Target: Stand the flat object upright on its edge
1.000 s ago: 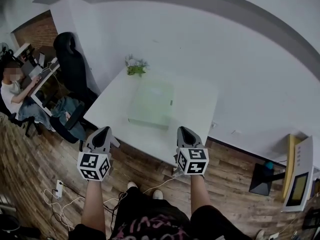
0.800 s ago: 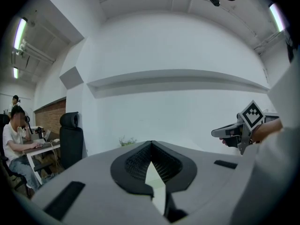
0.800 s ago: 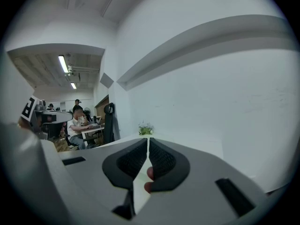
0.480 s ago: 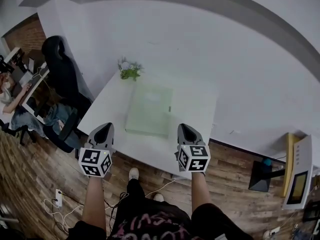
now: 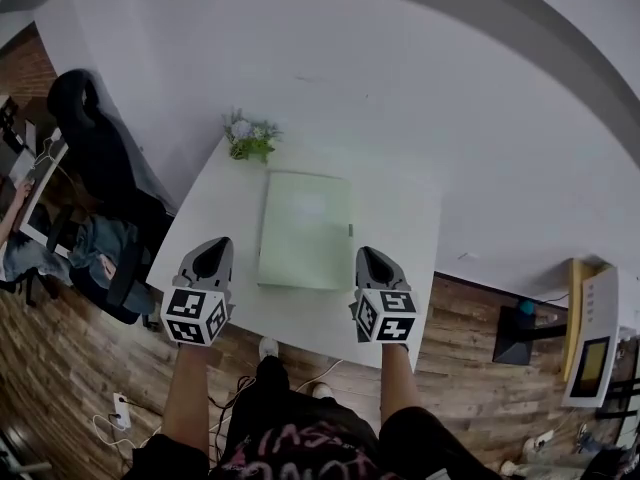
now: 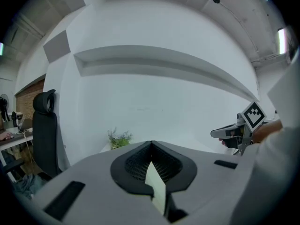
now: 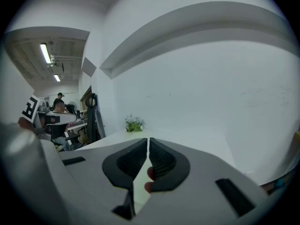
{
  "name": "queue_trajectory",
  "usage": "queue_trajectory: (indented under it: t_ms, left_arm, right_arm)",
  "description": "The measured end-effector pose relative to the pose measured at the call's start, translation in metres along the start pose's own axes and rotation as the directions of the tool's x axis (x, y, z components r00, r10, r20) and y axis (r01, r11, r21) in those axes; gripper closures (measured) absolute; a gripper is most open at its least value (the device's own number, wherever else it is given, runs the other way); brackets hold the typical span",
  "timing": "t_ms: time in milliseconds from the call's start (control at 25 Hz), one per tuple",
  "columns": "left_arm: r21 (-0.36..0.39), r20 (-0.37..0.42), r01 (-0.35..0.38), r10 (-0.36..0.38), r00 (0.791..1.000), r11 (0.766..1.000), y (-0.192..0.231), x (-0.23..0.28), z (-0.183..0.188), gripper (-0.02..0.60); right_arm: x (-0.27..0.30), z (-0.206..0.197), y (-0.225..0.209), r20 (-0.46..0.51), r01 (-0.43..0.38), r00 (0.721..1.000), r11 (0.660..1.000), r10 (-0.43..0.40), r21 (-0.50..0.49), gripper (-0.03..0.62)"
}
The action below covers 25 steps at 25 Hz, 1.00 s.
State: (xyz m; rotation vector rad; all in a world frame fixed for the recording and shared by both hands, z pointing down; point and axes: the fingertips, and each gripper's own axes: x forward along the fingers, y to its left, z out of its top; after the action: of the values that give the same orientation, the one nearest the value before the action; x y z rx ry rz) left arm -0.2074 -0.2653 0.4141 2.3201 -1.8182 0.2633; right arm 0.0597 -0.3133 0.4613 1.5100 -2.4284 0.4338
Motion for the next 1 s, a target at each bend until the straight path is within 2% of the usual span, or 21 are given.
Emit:
queue_trajectory:
  t_ms: [360,560,760,1000]
  left_arm:
    - [-0.037,-0.071,0.136,-0.139,0.988,0.99,0.037,0.064,-0.02,0.566]
    - [-0.059,-0.108,0.212,-0.217,0.97,0.975,0.039,0.099,-0.032,0.566]
    - [-0.082,-0.151,0.265,-0.274,0.95,0.961,0.036,0.127,-0.045,0.566]
    - [-0.142,-0.21,0.307,-0.331,0.92,0.941,0.026,0.153,-0.063,0.565]
  right_arm:
    - [0.043,-0.015,0.007,-0.08,0.1,0.992,0.995,-0.097,0.025,0.565]
    - [0.053,-0.029,-0.003,-0.126,0.162,0.98,0.985,-0.154,0.056,0.564]
    - [0.062,-0.044,-0.008,-0.18,0.185,0.969,0.98,-0.17,0.07,0.56]
    - [0.075,-0.064,-0.016,-0.264,0.171,0.955,0.979,-0.136,0.113,0.473]
